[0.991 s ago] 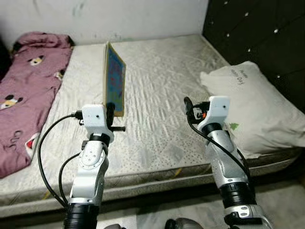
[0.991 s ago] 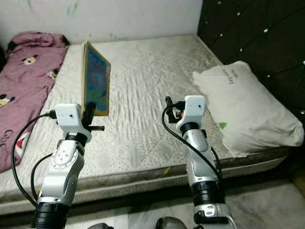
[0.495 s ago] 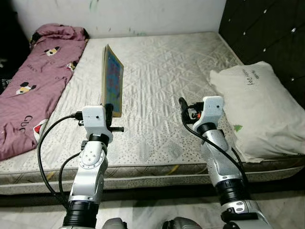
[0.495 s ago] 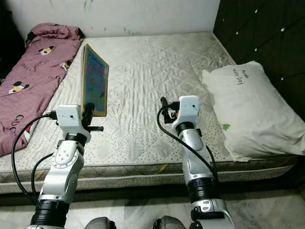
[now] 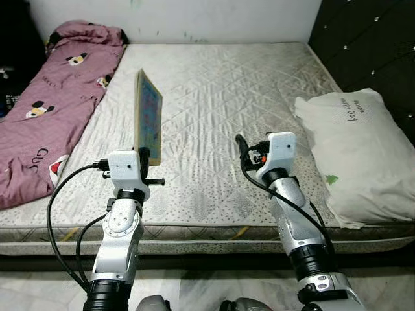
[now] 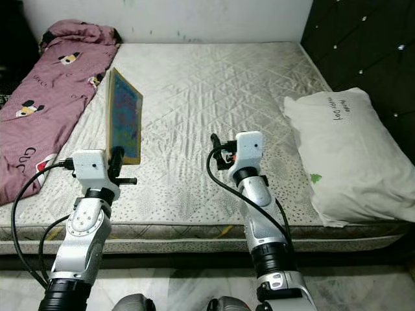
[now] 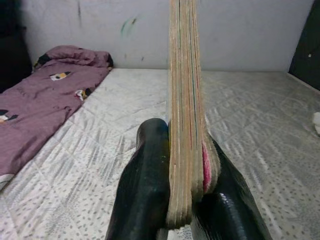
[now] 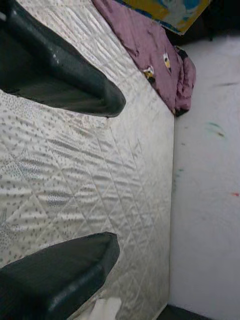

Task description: Clean up the room

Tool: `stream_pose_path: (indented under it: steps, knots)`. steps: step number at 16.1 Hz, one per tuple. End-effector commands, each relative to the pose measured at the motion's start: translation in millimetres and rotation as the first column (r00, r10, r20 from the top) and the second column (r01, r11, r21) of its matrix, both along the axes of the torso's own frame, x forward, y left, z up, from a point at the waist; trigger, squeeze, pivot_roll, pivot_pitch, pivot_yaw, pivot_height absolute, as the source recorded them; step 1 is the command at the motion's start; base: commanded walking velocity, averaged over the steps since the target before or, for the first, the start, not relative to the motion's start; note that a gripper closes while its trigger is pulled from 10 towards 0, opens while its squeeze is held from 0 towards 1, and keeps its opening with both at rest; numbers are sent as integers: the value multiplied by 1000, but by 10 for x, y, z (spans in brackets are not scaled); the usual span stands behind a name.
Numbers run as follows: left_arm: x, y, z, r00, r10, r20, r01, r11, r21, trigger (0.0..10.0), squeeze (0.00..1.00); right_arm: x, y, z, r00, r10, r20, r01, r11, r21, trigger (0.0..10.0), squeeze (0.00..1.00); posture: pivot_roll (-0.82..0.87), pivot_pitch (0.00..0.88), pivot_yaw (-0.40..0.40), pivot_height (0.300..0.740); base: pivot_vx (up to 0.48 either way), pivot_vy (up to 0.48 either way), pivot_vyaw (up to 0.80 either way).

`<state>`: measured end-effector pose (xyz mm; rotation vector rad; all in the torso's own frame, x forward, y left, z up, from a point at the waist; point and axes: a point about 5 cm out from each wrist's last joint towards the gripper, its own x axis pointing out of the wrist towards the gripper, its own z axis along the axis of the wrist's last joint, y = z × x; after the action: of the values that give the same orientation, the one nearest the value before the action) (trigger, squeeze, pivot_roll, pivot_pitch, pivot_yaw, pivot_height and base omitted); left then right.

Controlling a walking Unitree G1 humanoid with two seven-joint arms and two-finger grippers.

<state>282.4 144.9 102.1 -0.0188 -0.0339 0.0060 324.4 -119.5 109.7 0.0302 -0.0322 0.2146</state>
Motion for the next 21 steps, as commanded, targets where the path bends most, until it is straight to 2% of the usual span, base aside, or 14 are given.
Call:
stream_pose_path:
  steps: [1, 6, 7, 13, 21]
  knots:
    - [3, -26, 114, 998, -12, 64, 12, 1000, 4, 10000, 0, -17, -28, -43, 1000, 2, -7, -2, 1000, -15, 10000, 0, -67, 0, 0, 740, 0, -428, 0]
    - [-1, -46, 111, 998, -20, 64, 20, 1000, 0, 10000, 0, -7, -41, -38, 1000, 12, -6, -12, 1000, -25, 10000, 0, -63, 0, -11, 740, 0, -427, 0]
    - [4, -66, 155, 996, -20, 91, 23, 999, -31, 10000, 0, 6, -49, -24, 1000, 13, -3, -13, 1000, -29, 10000, 0, -63, 0, -18, 740, 0, 0, 0]
    - [-15, -90, 197, 991, -63, 122, 69, 997, -46, 10000, 0, 25, -47, -1, 1000, 14, 7, -14, 999, -35, 10000, 0, -69, 0, -21, 740, 0, 0, 0]
    - [-28, -108, 205, 989, -71, 131, 80, 995, -66, 10000, 0, 47, -49, 27, 1000, 12, 16, -11, 999, -38, 10000, 0, -73, 0, -26, 740, 333, 0, 0]
